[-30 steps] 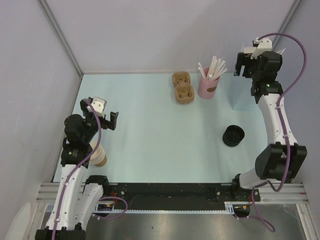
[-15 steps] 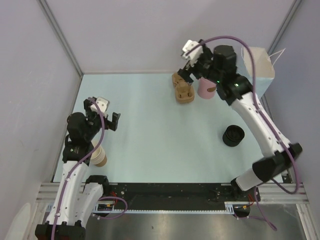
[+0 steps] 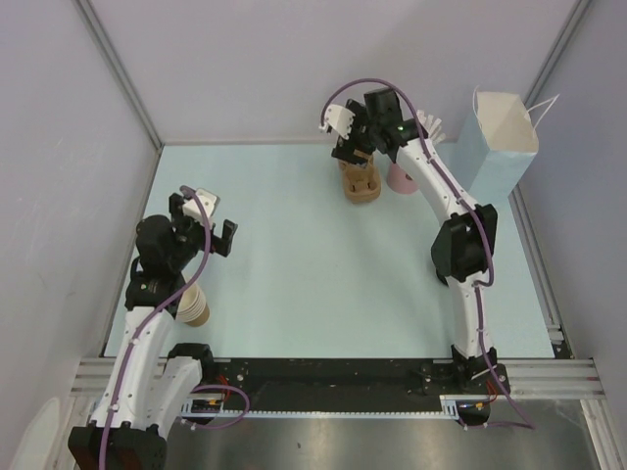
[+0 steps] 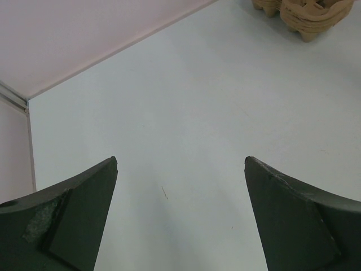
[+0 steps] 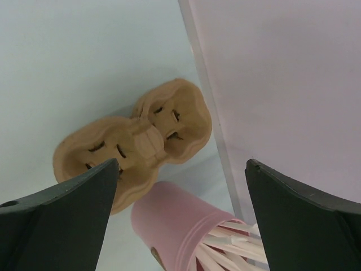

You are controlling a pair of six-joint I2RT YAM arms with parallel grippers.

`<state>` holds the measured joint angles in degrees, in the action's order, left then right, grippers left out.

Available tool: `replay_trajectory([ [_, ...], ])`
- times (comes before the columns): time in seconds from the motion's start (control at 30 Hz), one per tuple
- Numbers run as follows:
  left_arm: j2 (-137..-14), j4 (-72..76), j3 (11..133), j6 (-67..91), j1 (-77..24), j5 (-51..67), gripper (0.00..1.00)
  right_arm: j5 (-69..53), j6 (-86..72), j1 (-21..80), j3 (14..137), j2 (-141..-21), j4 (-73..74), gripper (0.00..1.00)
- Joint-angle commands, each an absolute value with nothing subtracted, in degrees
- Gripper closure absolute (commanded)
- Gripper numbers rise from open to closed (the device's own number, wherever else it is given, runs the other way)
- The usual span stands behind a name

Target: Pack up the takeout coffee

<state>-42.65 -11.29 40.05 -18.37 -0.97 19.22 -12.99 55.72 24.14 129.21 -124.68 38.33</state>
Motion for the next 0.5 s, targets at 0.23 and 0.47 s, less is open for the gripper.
replay_trajectory([
  [0.23, -43.9, -10.7, 40.4, -20.2, -0.5, 18.4, 0.01, -9.7, 72.3, 23.3, 131.7, -133.3, 47.1, 0.00],
  [0.47, -44.5, -10.8, 40.3, -20.4, -0.5, 18.5, 0.00, -12.8, 72.2, 21.7, 132.4, -137.2, 45.3, 0.00],
])
